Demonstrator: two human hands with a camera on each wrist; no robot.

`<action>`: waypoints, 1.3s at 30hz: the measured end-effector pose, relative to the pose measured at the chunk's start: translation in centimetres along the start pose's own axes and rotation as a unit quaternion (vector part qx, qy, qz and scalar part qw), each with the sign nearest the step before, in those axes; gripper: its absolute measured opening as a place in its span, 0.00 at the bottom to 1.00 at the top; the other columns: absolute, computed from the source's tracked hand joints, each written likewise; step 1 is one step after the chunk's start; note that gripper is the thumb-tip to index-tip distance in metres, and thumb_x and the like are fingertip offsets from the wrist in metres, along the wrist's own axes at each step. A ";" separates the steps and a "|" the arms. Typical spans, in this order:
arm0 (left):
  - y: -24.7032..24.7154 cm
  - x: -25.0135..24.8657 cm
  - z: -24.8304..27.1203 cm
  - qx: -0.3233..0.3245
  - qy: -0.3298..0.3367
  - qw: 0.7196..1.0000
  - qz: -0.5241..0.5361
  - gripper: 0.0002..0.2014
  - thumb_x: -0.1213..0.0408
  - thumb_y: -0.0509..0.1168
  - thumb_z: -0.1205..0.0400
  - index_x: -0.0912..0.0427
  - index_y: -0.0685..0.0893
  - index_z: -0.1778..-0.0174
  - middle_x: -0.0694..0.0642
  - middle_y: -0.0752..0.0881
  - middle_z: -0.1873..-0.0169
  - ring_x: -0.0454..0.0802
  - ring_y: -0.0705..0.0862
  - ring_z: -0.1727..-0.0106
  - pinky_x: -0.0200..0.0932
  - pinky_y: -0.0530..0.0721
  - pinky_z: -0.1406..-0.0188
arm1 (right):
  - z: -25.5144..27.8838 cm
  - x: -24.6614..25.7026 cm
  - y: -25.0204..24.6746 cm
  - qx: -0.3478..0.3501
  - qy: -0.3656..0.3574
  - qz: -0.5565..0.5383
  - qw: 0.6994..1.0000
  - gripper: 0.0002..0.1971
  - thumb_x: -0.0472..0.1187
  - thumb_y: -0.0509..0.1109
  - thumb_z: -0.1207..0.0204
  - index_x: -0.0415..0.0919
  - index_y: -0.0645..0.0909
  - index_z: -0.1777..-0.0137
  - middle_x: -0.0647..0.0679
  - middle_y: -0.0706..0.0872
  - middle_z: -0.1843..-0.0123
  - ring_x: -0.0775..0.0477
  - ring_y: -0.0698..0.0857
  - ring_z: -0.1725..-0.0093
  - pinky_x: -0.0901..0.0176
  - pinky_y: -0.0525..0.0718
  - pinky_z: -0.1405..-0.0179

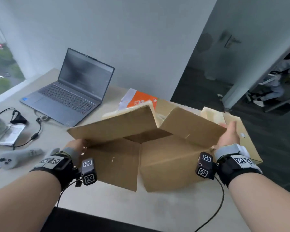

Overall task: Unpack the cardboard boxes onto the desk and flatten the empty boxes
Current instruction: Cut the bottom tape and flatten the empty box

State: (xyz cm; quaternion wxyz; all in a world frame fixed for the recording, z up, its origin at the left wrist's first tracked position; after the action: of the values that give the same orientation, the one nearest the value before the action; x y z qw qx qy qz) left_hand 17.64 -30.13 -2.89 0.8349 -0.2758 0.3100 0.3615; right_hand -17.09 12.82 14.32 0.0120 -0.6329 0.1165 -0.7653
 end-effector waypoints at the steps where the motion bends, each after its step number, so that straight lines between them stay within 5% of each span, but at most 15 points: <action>1: -0.6 0.8 -0.3 -0.007 -0.010 0.999 0.042 0.07 0.72 0.59 0.20 0.65 0.83 0.57 0.66 0.82 0.54 0.59 0.82 0.62 0.52 0.76 0.54 | -0.5 -0.3 0.4 0.023 0.012 0.015 1.000 0.18 0.59 0.61 0.19 0.55 0.90 0.44 0.44 0.89 0.43 0.35 0.88 0.48 0.48 0.85 0.52; 3: -1.7 2.1 -0.4 -0.033 -0.036 0.991 0.125 0.09 0.68 0.54 0.18 0.60 0.78 0.60 0.64 0.83 0.54 0.58 0.81 0.61 0.52 0.77 0.57 | -1.4 -1.5 1.2 0.104 0.003 0.115 0.988 0.12 0.40 0.67 0.19 0.46 0.88 0.39 0.36 0.86 0.35 0.33 0.86 0.38 0.51 0.81 0.52; 5: -2.4 3.9 -0.5 -0.030 -0.070 0.979 0.188 0.16 0.53 0.53 0.15 0.59 0.81 0.49 0.61 0.85 0.50 0.59 0.83 0.56 0.52 0.80 0.57 | -1.4 -4.6 2.8 0.222 0.024 0.267 0.937 0.18 0.28 0.65 0.19 0.48 0.85 0.37 0.37 0.82 0.26 0.38 0.81 0.27 0.55 0.76 0.38; 8: -2.6 6.1 -0.6 0.027 -0.113 0.979 0.165 0.32 0.37 0.53 0.15 0.63 0.84 0.36 0.64 0.83 0.33 0.66 0.82 0.33 0.57 0.82 0.43 | -0.2 -10.3 2.4 0.310 0.052 0.486 0.816 0.13 0.28 0.66 0.17 0.38 0.86 0.37 0.39 0.86 0.31 0.46 0.86 0.47 0.63 0.84 0.48; 10: -2.4 6.8 -0.1 0.052 -0.116 0.990 0.063 0.24 0.48 0.60 0.12 0.65 0.84 0.33 0.63 0.81 0.26 0.64 0.78 0.26 0.55 0.79 0.39 | 1.7 -12.6 2.2 0.325 0.047 0.573 0.751 0.08 0.32 0.64 0.14 0.34 0.82 0.40 0.40 0.87 0.43 0.52 0.81 0.63 0.69 0.81 0.70; 12: -2.6 8.0 0.3 0.047 -0.122 0.990 -0.049 0.19 0.57 0.65 0.12 0.66 0.83 0.30 0.59 0.80 0.25 0.62 0.76 0.24 0.55 0.73 0.30 | 2.8 -14.4 2.5 0.332 0.036 0.607 0.721 0.08 0.36 0.61 0.12 0.35 0.81 0.46 0.44 0.83 0.53 0.53 0.78 0.67 0.69 0.74 0.75; 14: -2.8 8.9 -0.1 0.034 -0.123 0.978 -0.165 0.22 0.53 0.66 0.13 0.64 0.82 0.28 0.60 0.81 0.25 0.62 0.79 0.26 0.57 0.69 0.23 | 2.8 -16.1 3.6 0.344 0.013 0.600 0.722 0.11 0.37 0.62 0.13 0.36 0.85 0.50 0.43 0.86 0.53 0.49 0.84 0.60 0.71 0.79 0.67; 16: -2.9 8.9 -1.1 0.019 -0.085 0.958 -0.275 0.22 0.48 0.64 0.14 0.61 0.83 0.31 0.62 0.85 0.30 0.60 0.83 0.33 0.61 0.72 0.23 | 2.7 -17.6 4.1 0.347 0.012 0.585 0.733 0.12 0.39 0.64 0.14 0.36 0.87 0.41 0.41 0.88 0.41 0.44 0.86 0.43 0.61 0.83 0.42; 18: -2.2 8.0 -1.4 0.008 -0.044 0.942 -0.332 0.20 0.50 0.63 0.13 0.59 0.84 0.32 0.63 0.87 0.35 0.57 0.84 0.42 0.56 0.76 0.28 | 2.5 -18.6 4.3 0.337 0.018 0.555 0.761 0.15 0.42 0.66 0.16 0.42 0.84 0.33 0.43 0.86 0.33 0.45 0.82 0.39 0.53 0.79 0.34; 22: 0.1 6.9 -2.4 -0.010 0.000 0.925 -0.379 0.25 0.50 0.64 0.18 0.54 0.76 0.25 0.62 0.85 0.32 0.58 0.81 0.43 0.53 0.76 0.32 | 2.5 -20.6 3.7 0.285 0.067 0.491 0.821 0.24 0.39 0.68 0.17 0.39 0.72 0.22 0.40 0.84 0.38 0.37 0.83 0.40 0.49 0.80 0.41; 26: 1.6 6.9 -3.8 -0.050 0.009 0.899 -0.435 0.28 0.44 0.64 0.26 0.52 0.75 0.32 0.61 0.88 0.41 0.61 0.85 0.45 0.58 0.80 0.34 | 2.6 -22.8 3.1 0.252 0.138 0.405 0.868 0.37 0.37 0.71 0.19 0.41 0.59 0.13 0.37 0.75 0.21 0.35 0.77 0.28 0.48 0.75 0.36; 31: 0.2 6.2 -2.9 -0.108 -0.045 0.868 -0.482 0.32 0.34 0.68 0.34 0.55 0.71 0.47 0.61 0.78 0.51 0.61 0.79 0.47 0.53 0.78 0.42 | 0.9 -24.4 1.8 0.199 0.179 0.327 0.906 0.45 0.53 0.80 0.34 0.43 0.68 0.18 0.40 0.84 0.31 0.37 0.84 0.37 0.41 0.81 0.33; 34: -0.8 5.4 -2.7 -0.119 -0.047 0.872 -0.473 0.35 0.32 0.70 0.48 0.54 0.81 0.53 0.58 0.85 0.60 0.61 0.84 0.55 0.54 0.84 0.45 | 0.5 -23.0 0.7 0.190 0.194 0.350 0.896 0.27 0.52 0.74 0.20 0.34 0.78 0.28 0.38 0.84 0.36 0.36 0.83 0.38 0.52 0.78 0.39; 37: -0.6 4.4 -2.4 -0.111 -0.021 0.904 -0.413 0.34 0.36 0.74 0.43 0.54 0.78 0.49 0.59 0.87 0.57 0.63 0.87 0.53 0.55 0.85 0.43 | 0.3 -21.3 0.5 0.173 0.165 0.339 0.910 0.28 0.49 0.71 0.17 0.31 0.75 0.24 0.38 0.84 0.34 0.36 0.83 0.35 0.56 0.79 0.46; 39: -0.2 3.9 -2.0 -0.107 -0.004 0.938 -0.331 0.35 0.38 0.76 0.45 0.53 0.77 0.47 0.58 0.89 0.56 0.64 0.89 0.54 0.59 0.88 0.44 | 0.3 -19.5 0.4 0.156 0.122 0.329 0.923 0.25 0.50 0.70 0.17 0.36 0.78 0.25 0.38 0.86 0.33 0.35 0.85 0.36 0.52 0.81 0.38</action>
State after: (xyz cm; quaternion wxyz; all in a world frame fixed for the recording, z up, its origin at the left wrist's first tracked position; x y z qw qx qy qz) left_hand 19.30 -29.94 -6.93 0.8741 -0.4491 0.1578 0.0969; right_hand -12.94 15.62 -4.54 0.3479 -0.4502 0.1978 -0.7982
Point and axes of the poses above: each hand's wrist, its own z-axis away from the middle knuckle, its own y-axis out of the palm, x = y × z, the point moved 8 cm from there along -z, towards the middle knuckle
